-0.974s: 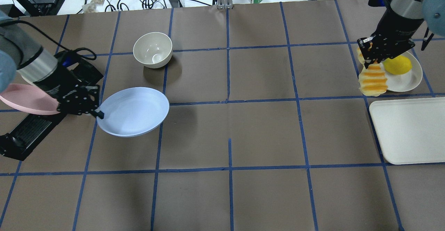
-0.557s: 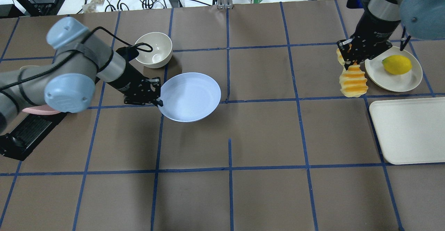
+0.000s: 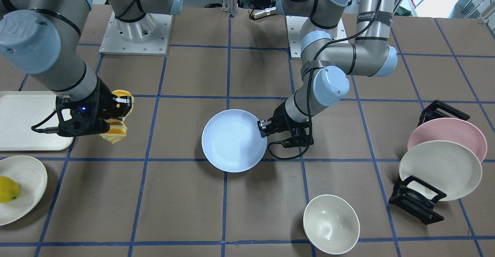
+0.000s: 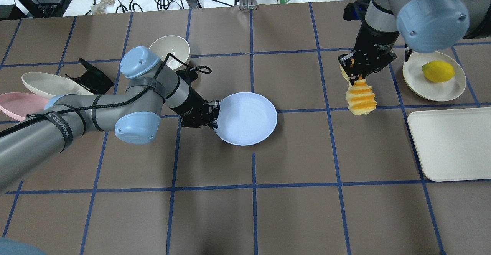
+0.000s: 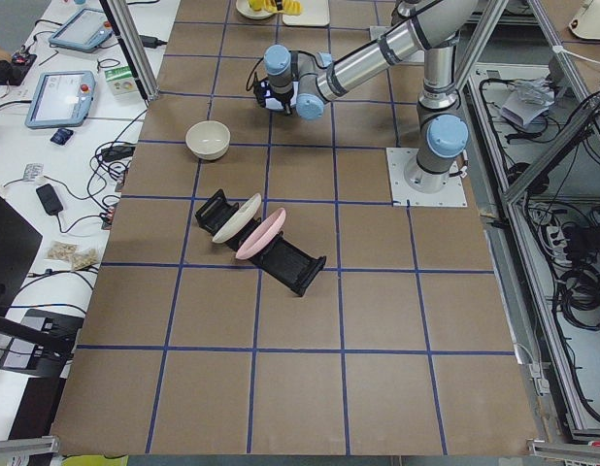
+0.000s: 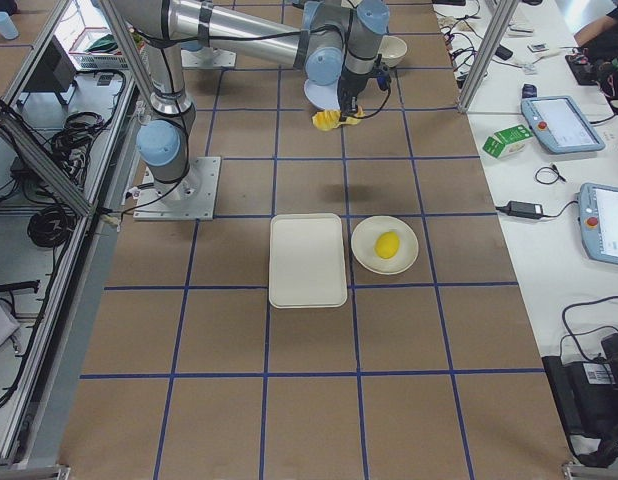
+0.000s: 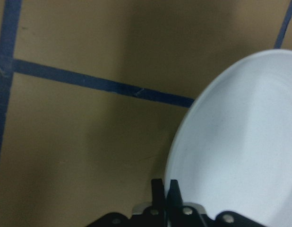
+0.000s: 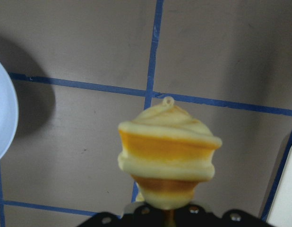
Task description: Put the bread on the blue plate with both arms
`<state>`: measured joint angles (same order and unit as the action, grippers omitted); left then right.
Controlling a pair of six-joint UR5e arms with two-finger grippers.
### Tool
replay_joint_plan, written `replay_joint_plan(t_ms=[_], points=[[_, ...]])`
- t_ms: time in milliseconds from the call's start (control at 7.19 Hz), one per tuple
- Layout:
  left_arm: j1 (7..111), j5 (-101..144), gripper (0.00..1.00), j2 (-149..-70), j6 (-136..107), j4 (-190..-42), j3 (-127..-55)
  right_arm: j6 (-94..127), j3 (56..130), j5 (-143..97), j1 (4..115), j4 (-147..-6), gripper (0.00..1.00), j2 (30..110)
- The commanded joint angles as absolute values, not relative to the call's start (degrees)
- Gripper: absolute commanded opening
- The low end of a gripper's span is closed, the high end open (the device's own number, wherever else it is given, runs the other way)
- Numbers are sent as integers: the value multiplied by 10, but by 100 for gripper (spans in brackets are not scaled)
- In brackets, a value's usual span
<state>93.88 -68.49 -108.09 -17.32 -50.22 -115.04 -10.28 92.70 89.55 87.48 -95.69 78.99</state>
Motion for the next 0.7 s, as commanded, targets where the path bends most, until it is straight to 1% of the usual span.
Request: replay_joint_plan(t_ms=[0,139,278,417,557], points=[[957,-685,0,-1109,-184,-452,-1153,-76,925,889,894,-964,0,780],[960,-686,0,-1112,-187,-452,-1154,-39,922,863,900,-965,0,772],[960,-686,75,-1111,-185,-452,-1157,-6,922,859,911,-969,0,764],[959,-693,100,-1100,-182,-452,-1152,10,922,860,933,-985,0,752],[955,-741,100,-1089,-178,-449,-1144,49,922,859,953,-1015,0,733]])
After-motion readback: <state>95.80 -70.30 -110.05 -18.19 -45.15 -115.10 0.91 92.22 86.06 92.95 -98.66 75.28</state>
